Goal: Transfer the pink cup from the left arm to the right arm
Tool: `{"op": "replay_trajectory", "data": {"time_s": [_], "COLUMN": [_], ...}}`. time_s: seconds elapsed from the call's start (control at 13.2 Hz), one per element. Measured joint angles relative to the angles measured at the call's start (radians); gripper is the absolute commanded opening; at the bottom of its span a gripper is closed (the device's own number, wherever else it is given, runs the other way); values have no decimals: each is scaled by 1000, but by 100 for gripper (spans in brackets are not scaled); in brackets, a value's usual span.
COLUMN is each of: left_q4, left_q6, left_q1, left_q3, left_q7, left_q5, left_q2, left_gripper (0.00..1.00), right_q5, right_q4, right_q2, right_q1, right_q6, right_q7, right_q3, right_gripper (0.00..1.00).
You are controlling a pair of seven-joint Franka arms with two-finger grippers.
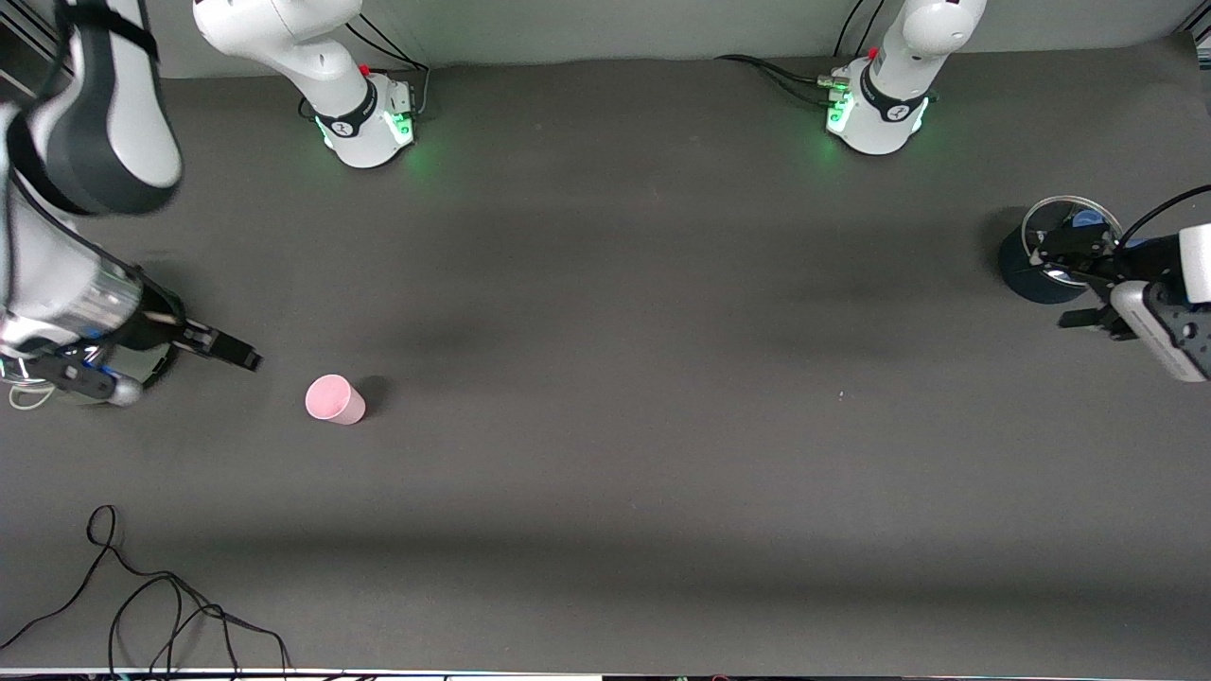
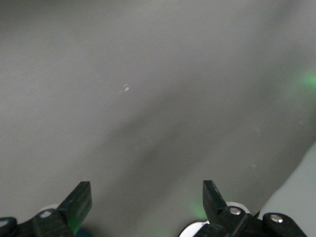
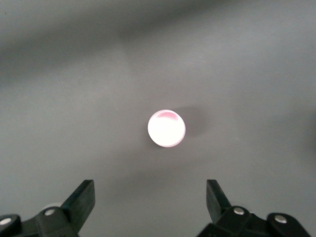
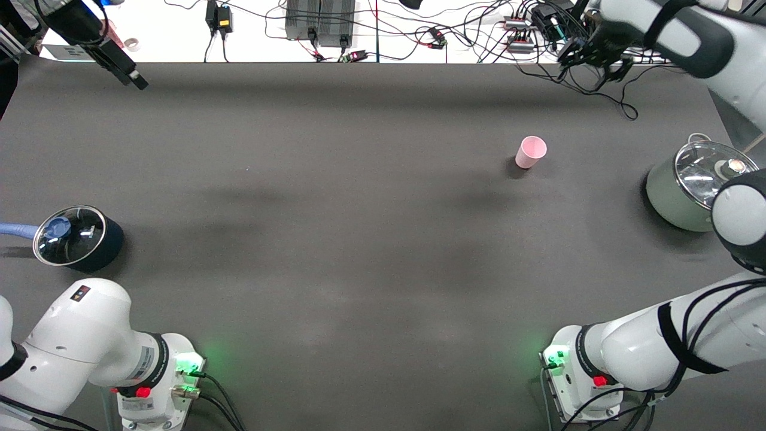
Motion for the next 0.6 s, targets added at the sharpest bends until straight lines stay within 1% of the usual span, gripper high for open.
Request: {"op": "replay_trajectory", "data": {"time_s": [0.15,0.3,0.45,0.6], "left_q4": [32,40,42,50], "left_q6": [-51,-98,-118,-117], "left_q1": [0,-1,0,17], "left_q3": [0,-1,2,6], "left_q7": [-100,-204,-248,-269], "left_q5": [43,84,126,141], "left_q2": [-64,-115,-140,-152], "left_gripper": [100,100,100,100], "right_q5": [-16,-25,-27,-29], "right_q4": [81,127,138,137], "right_q2": [-35,-60,-69,-67], "right_q1": [0,0,-1,0], "right_q6": [-123,-200,-218,-220], "right_q7": [0,0,0,0], "right_q3": [0,-2,-5,-3], "right_gripper": [100,100,100,100]}}
